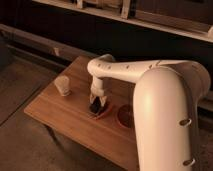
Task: Place the eraser on the white sponge
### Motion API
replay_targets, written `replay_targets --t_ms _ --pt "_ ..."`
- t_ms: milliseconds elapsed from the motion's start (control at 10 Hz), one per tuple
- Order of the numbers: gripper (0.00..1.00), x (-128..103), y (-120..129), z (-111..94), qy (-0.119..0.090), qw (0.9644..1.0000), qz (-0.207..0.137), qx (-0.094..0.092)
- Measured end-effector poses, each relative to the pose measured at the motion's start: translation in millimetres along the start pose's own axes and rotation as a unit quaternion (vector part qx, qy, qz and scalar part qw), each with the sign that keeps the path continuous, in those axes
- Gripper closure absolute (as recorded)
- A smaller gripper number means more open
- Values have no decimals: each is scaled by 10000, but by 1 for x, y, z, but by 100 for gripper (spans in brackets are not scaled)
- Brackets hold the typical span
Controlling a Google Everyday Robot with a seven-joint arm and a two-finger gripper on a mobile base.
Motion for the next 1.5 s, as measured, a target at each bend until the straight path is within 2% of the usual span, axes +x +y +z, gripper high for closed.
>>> replay_targets --t_ms 200,300,400,500,1200,1500 --pt "67 0 1 0 9 10000 -2 9" --pt "61 0 2 0 11 10000 -4 11" --pt "47 0 3 0 11 10000 -5 7" --pt "42 0 3 0 16 10000 -3 8" --pt "40 0 2 1 43 10000 31 -21" --pt "40 -2 1 -9 -46 10000 58 -55"
